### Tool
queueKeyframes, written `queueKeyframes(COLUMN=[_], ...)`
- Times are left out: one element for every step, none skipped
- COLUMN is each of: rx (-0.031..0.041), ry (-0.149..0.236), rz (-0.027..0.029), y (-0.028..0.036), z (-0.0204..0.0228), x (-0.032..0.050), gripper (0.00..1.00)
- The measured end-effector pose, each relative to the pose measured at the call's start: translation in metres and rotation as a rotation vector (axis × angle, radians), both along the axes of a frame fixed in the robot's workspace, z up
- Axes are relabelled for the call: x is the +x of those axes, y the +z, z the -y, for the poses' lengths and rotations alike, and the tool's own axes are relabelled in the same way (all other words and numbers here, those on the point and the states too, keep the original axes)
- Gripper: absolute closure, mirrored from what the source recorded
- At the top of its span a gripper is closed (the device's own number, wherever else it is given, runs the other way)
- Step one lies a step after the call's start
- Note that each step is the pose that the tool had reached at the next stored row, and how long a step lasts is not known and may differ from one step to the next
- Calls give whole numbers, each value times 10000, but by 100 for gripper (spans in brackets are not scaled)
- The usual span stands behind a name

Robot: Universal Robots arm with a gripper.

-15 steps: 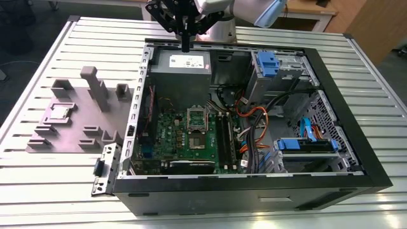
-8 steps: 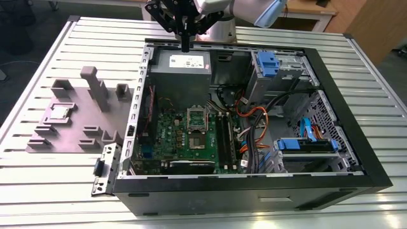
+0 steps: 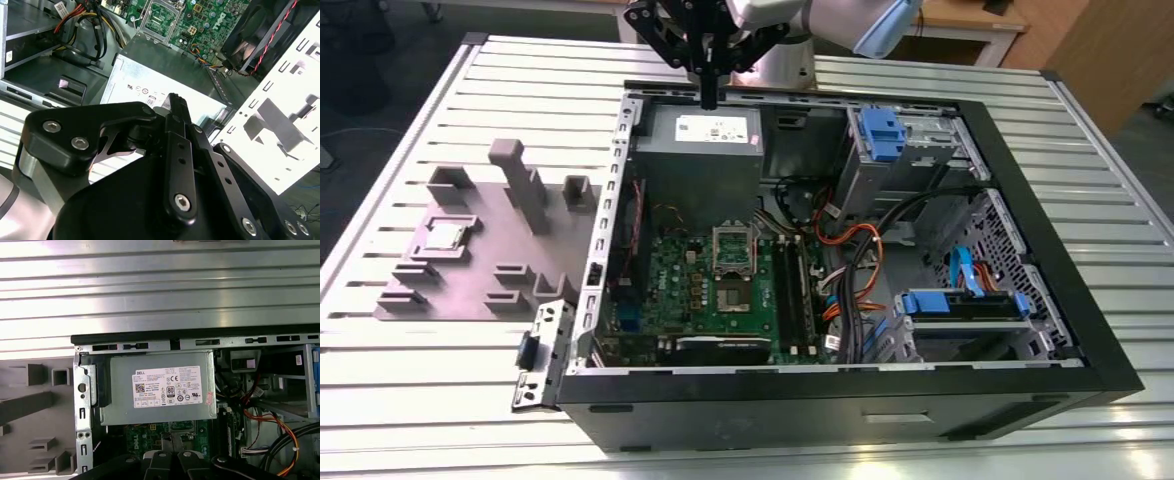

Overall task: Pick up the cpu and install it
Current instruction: 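Reach for the cpu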

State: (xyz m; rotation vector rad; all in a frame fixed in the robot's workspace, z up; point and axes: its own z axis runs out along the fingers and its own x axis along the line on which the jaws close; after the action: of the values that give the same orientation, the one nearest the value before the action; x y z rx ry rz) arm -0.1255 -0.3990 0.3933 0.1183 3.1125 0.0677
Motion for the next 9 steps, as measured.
queueKeyframes(rx=[-1,-1,0,-1,0,-1,-1,-1,0], ry=[1,2,2,3,3,3,2,2,2], rz=[0,0,1,1,0,0,0,1,0], y=[0,0,-1,-1,-1,0,0,0,0], z=[0,0,-1,-1,-1,0,0,0,0], x=[-15,-28,-32,-32,-33,-43,-55,-55,-55], gripper=[89,89,89,89,89,89,89,89,89])
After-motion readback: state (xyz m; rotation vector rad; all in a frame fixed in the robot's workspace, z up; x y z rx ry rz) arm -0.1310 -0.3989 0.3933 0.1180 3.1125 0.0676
